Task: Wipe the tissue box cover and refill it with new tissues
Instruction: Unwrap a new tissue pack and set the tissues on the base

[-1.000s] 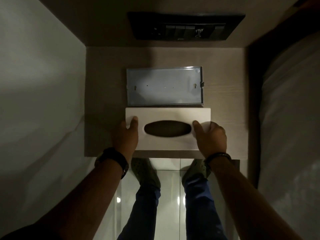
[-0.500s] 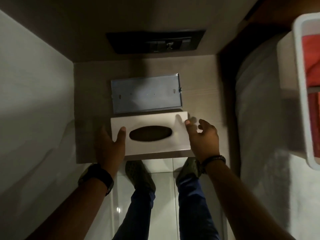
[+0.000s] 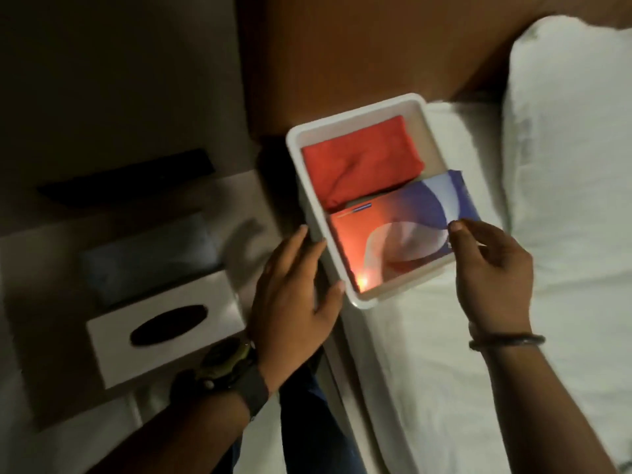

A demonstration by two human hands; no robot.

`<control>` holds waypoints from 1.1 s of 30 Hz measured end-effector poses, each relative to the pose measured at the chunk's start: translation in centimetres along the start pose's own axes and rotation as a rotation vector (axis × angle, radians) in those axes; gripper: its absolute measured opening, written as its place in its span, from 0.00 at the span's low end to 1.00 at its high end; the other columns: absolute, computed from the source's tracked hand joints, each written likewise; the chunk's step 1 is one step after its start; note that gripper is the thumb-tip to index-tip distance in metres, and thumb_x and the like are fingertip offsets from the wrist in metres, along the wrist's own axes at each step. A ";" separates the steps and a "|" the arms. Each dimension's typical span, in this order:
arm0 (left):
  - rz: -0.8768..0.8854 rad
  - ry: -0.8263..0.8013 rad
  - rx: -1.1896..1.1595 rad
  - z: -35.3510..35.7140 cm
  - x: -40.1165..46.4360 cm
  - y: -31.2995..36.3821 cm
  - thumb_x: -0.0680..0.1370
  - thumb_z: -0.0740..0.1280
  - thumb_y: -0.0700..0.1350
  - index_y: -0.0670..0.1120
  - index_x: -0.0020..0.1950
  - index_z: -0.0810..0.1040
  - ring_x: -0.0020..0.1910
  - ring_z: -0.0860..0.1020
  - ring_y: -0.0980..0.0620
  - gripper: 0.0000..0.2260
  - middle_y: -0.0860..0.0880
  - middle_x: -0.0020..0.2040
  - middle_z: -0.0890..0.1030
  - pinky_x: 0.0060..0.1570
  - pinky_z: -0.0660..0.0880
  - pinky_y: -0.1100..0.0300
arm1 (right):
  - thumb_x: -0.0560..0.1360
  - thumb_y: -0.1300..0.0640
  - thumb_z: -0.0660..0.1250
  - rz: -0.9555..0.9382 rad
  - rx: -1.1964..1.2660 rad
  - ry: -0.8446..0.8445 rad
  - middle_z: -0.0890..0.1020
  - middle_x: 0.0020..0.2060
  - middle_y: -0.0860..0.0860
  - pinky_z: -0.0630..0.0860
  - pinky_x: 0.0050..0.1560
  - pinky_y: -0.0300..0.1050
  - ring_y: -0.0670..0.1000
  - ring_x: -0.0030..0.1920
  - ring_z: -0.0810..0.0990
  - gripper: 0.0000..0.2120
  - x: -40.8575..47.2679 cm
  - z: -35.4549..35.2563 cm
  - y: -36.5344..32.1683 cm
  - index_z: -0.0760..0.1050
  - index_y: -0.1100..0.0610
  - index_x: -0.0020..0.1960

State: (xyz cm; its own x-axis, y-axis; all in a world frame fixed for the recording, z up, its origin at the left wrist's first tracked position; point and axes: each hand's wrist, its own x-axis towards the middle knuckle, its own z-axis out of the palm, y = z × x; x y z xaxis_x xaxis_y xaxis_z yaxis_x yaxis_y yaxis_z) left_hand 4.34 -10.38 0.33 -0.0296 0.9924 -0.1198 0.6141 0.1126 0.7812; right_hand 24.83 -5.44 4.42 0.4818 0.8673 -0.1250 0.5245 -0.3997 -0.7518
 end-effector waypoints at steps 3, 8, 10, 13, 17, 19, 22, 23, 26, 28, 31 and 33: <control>0.145 -0.108 0.160 2.7 3.3 2.6 0.72 0.71 0.51 0.44 0.71 0.70 0.76 0.60 0.42 0.29 0.43 0.77 0.62 0.70 0.64 0.47 | 0.75 0.49 0.68 -0.061 -0.204 0.031 0.81 0.51 0.60 0.69 0.47 0.44 0.61 0.51 0.78 0.15 4.0 -0.2 2.3 0.79 0.61 0.50; 0.197 -0.257 0.436 6.7 7.1 3.5 0.70 0.70 0.58 0.43 0.75 0.62 0.78 0.52 0.41 0.39 0.41 0.79 0.56 0.75 0.53 0.44 | 0.75 0.43 0.65 0.031 -0.386 0.000 0.78 0.52 0.60 0.61 0.45 0.45 0.64 0.55 0.74 0.19 8.3 1.5 5.5 0.75 0.60 0.47; 0.238 -0.236 0.458 7.4 7.8 3.2 0.66 0.73 0.59 0.40 0.74 0.66 0.75 0.61 0.37 0.42 0.38 0.76 0.62 0.72 0.59 0.42 | 0.74 0.42 0.65 0.027 -0.408 0.012 0.78 0.51 0.59 0.59 0.45 0.44 0.62 0.57 0.73 0.19 8.9 1.8 6.3 0.76 0.59 0.49; 0.257 -0.176 0.466 8.0 8.5 2.2 0.62 0.75 0.61 0.39 0.74 0.64 0.71 0.67 0.38 0.47 0.39 0.74 0.67 0.67 0.65 0.41 | 0.74 0.41 0.65 0.034 -0.430 -0.021 0.78 0.51 0.58 0.61 0.46 0.46 0.61 0.57 0.72 0.19 9.6 1.8 6.8 0.78 0.57 0.50; 0.225 -0.249 0.585 8.5 9.8 2.9 0.56 0.67 0.72 0.45 0.77 0.56 0.67 0.67 0.40 0.57 0.43 0.72 0.66 0.61 0.67 0.41 | 0.72 0.40 0.67 0.065 -0.358 -0.034 0.78 0.53 0.57 0.68 0.52 0.48 0.61 0.57 0.72 0.20 10.3 1.6 6.6 0.79 0.56 0.52; 0.242 -0.242 0.591 9.2 10.3 3.6 0.55 0.67 0.71 0.45 0.77 0.56 0.64 0.68 0.41 0.57 0.43 0.69 0.67 0.59 0.66 0.43 | 0.73 0.40 0.66 0.110 -0.308 -0.053 0.80 0.53 0.56 0.70 0.54 0.50 0.61 0.57 0.74 0.20 10.9 1.4 6.5 0.79 0.55 0.52; 0.253 -0.176 0.546 9.9 10.5 4.0 0.53 0.68 0.65 0.44 0.77 0.57 0.61 0.69 0.40 0.56 0.42 0.66 0.68 0.58 0.65 0.45 | 0.74 0.42 0.67 0.172 -0.137 -0.086 0.81 0.50 0.54 0.74 0.54 0.50 0.58 0.54 0.78 0.19 11.8 1.1 6.3 0.78 0.57 0.55; 0.255 -0.156 0.519 9.8 10.4 3.8 0.53 0.69 0.63 0.44 0.77 0.57 0.61 0.69 0.40 0.56 0.43 0.66 0.68 0.59 0.65 0.45 | 0.75 0.43 0.67 0.134 -0.125 -0.077 0.82 0.47 0.54 0.74 0.52 0.50 0.57 0.51 0.78 0.17 11.9 1.0 6.2 0.78 0.57 0.52; 0.273 -0.114 0.423 9.2 10.1 2.8 0.53 0.70 0.63 0.46 0.79 0.53 0.64 0.66 0.42 0.57 0.44 0.69 0.63 0.60 0.68 0.46 | 0.75 0.42 0.64 -0.039 -0.115 -0.029 0.80 0.36 0.50 0.73 0.42 0.46 0.52 0.41 0.78 0.15 10.8 0.4 4.8 0.78 0.54 0.40; 0.285 -0.085 0.330 8.7 9.6 2.6 0.55 0.71 0.62 0.45 0.79 0.51 0.67 0.64 0.42 0.58 0.44 0.72 0.61 0.60 0.68 0.46 | 0.74 0.43 0.65 -0.092 0.010 0.035 0.81 0.40 0.45 0.75 0.45 0.41 0.46 0.44 0.79 0.13 9.4 -0.3 3.3 0.80 0.51 0.46; 0.272 -0.068 0.210 8.3 9.7 3.0 0.56 0.76 0.63 0.46 0.79 0.45 0.72 0.62 0.37 0.61 0.42 0.76 0.56 0.63 0.71 0.41 | 0.74 0.46 0.67 -0.225 0.115 0.124 0.81 0.46 0.47 0.73 0.49 0.35 0.45 0.49 0.79 0.13 7.6 -1.9 0.7 0.80 0.53 0.54; 0.254 -0.100 0.150 7.9 10.2 3.6 0.56 0.77 0.64 0.46 0.78 0.44 0.73 0.62 0.39 0.62 0.40 0.76 0.56 0.67 0.69 0.48 | 0.75 0.50 0.68 -0.343 0.106 0.159 0.81 0.48 0.52 0.73 0.53 0.40 0.52 0.51 0.80 0.14 6.5 -2.7 -1.0 0.79 0.58 0.56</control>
State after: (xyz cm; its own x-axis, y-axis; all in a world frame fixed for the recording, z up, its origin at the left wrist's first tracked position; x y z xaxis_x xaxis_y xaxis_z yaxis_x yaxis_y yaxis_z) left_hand 12.48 -0.27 -2.86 0.2125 0.9772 0.0018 0.7018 -0.1539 0.6955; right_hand 29.33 -0.15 6.11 0.3981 0.8851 0.2412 0.6026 -0.0540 -0.7962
